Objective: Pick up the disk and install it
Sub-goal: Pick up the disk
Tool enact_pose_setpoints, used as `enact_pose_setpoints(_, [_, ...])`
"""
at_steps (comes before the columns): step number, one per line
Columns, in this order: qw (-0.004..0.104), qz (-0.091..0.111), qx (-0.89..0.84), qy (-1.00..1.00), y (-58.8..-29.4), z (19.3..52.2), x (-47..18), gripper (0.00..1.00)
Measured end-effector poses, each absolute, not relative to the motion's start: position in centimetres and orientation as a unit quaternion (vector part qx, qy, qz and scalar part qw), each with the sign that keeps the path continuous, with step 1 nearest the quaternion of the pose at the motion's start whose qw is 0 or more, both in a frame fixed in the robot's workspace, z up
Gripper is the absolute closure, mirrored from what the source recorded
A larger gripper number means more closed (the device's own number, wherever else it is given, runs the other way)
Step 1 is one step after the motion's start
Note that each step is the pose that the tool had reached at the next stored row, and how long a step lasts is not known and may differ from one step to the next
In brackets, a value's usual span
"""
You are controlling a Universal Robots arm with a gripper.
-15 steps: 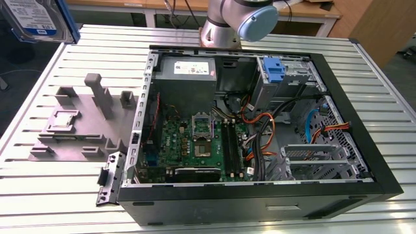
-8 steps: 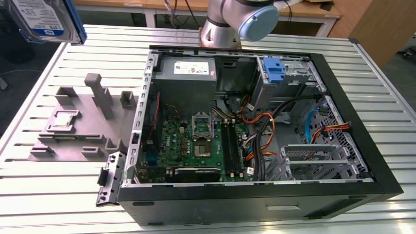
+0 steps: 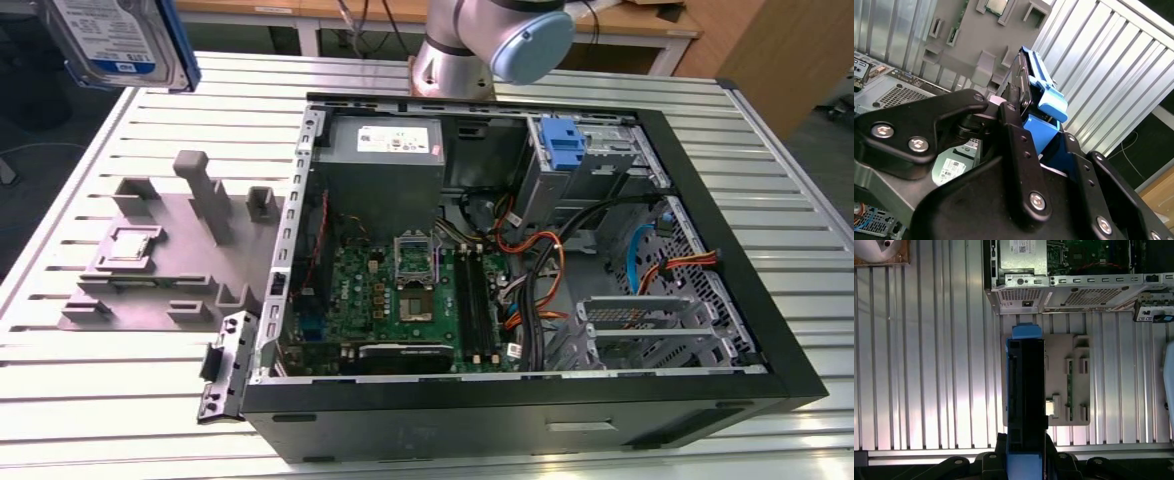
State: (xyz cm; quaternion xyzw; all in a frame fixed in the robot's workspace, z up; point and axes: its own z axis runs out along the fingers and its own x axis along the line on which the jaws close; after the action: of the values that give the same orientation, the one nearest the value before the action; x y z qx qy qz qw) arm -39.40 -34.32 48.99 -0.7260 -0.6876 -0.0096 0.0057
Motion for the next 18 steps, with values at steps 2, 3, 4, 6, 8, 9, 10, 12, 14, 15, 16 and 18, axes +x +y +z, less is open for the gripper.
enact_pose_setpoints(2, [0.006, -0.010, -0.726, -0.688, -34.32, 48.98, -38.99, 0.63])
enact_pose_setpoints(3, [0.006, -0.010, -0.726, -0.688, -34.32, 48.98, -38.81, 0.63])
enact_pose_setpoints(4, [0.006, -0.010, -0.726, -0.688, -34.32, 48.98, -38.66, 0.63])
enact_pose_setpoints(6, [0.006, -0.010, -0.726, -0.688, -34.32, 48.98, -38.57, 0.63])
enact_pose_setpoints(8, [0.006, -0.010, -0.726, -0.688, -34.32, 48.98, -38.57, 0.63])
enact_pose_setpoints(9, [0.006, -0.010, -0.726, -0.688, -34.32, 48.98, -38.56, 0.63])
enact_pose_setpoints(10, [0.006, -0.010, -0.726, -0.688, -34.32, 48.98, -38.56, 0.63])
enact_pose_setpoints(12, [0.006, -0.010, -0.726, -0.688, -34.32, 48.98, -38.55, 0.63])
enact_pose_setpoints(14, [0.006, -0.010, -0.726, -0.688, -34.32, 48.98, -38.55, 0.63])
enact_pose_setpoints(15, [0.006, -0.010, -0.726, -0.688, -34.32, 48.98, -38.55, 0.63])
enact_pose_setpoints(16, [0.006, -0.010, -0.726, -0.688, -34.32, 48.98, -38.55, 0.63])
enact_pose_setpoints(18, [0.006, -0.010, -0.726, -0.688, -34.34, 48.98, -38.54, 0.63])
